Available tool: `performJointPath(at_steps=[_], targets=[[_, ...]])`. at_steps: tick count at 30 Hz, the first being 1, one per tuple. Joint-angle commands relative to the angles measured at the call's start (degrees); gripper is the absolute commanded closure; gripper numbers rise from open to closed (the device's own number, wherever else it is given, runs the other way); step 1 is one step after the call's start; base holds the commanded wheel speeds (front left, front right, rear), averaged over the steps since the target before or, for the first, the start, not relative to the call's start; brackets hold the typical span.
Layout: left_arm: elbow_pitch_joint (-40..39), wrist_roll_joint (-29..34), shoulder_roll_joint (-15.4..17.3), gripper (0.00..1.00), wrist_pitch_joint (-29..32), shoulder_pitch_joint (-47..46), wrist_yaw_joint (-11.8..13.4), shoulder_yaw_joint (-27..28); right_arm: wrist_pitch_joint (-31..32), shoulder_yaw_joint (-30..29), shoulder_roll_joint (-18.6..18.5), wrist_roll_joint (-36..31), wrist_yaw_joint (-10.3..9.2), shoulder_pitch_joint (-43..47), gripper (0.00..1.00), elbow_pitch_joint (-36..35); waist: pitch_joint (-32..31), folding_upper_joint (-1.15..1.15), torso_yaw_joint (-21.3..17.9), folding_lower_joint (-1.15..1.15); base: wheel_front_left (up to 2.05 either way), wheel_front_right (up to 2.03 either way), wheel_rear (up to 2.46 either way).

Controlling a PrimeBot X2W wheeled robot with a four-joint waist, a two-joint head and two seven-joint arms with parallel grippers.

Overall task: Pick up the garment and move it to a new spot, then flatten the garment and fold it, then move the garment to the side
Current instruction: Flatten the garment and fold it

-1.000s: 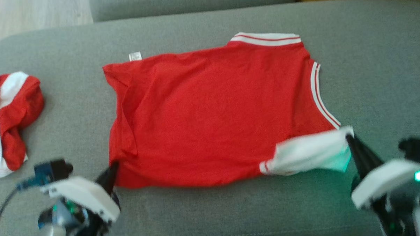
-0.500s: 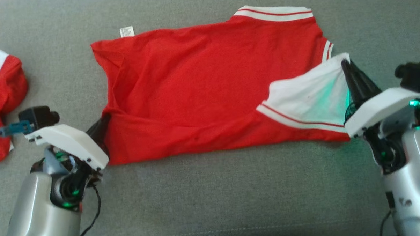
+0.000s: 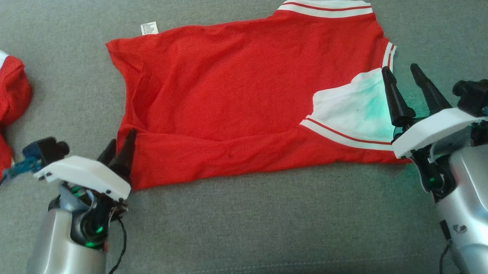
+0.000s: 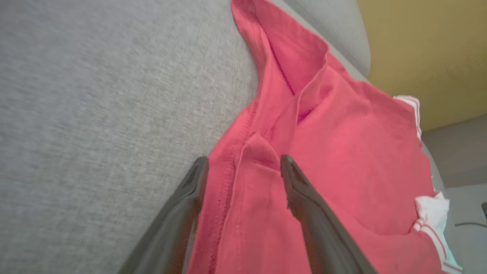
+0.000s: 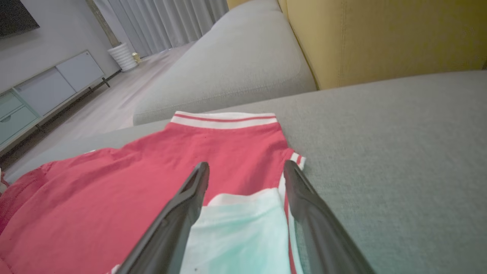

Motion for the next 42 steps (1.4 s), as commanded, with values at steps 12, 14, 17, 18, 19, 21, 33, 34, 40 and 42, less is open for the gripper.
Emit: performJointPath(at_steps=[12,14,17,18,19,21,33,34,40,42], targets=[[-11.77,13.35,-0.54,0.00,-23.64,8.13,4.20,0.04,-5.82,-7.61,2.89,-13.07,-0.05,11.87,0.00,-17.42,-4.44,0.00,-0.01,0.00,0.00,0.00,0.00],[-12.76,14.00,-0.69,0.00,-24.60,8.51,4.35,-0.30,-5.28,-8.35,3.38,-14.04,-0.05,13.12,0.00,-19.16,-4.78,0.00,0.04,0.00,0.00,0.00,0.00],[-15.62,16.76,-0.66,0.00,-26.64,9.67,5.07,-1.44,-3.37,-9.85,5.11,-16.12,-0.05,16.97,0.00,-24.22,-5.82,0.00,0.04,0.00,0.00,0.00,0.00],[-16.60,18.03,-0.52,0.00,-27.13,10.17,5.51,-1.84,-2.72,-10.31,5.62,-16.75,-0.05,18.25,0.00,-25.73,-6.09,0.00,0.00,0.00,0.00,0.00,0.00],[-17.51,19.17,-0.43,0.00,-27.50,10.72,5.91,-2.25,-2.14,-10.66,6.11,-17.26,-0.05,19.47,0.00,-27.16,-6.33,0.00,-0.01,0.00,0.00,0.00,0.00],[-19.05,22.06,0.07,0.00,-28.04,11.99,6.92,-3.24,-1.03,-11.12,7.06,-18.19,-0.05,21.88,0.00,-29.56,-6.95,0.00,-0.14,0.00,0.00,0.00,0.00],[-18.72,28.87,1.51,0.00,-28.94,17.35,9.23,-5.89,2.12,-11.79,9.67,-19.65,-0.05,30.16,0.00,-33.99,-9.60,0.00,-1.05,0.00,0.00,0.00,0.00],[-18.63,28.81,1.47,0.00,-28.96,17.47,9.19,-5.90,2.25,-11.81,9.75,-19.70,-0.05,30.32,0.00,-34.04,-9.69,0.00,-1.06,0.00,0.00,0.00,0.00],[-17.88,28.63,1.68,0.00,-29.01,17.41,8.90,-6.06,2.78,-11.49,9.96,-19.84,-0.05,30.42,0.00,-34.11,-9.69,0.00,-0.98,0.00,0.00,0.00,0.00],[-17.59,28.55,1.71,0.00,-29.01,17.19,8.85,-6.16,2.82,-11.48,9.99,-19.89,-0.05,30.36,0.00,-34.01,-9.60,0.00,-0.88,0.00,0.00,0.00,0.00]])
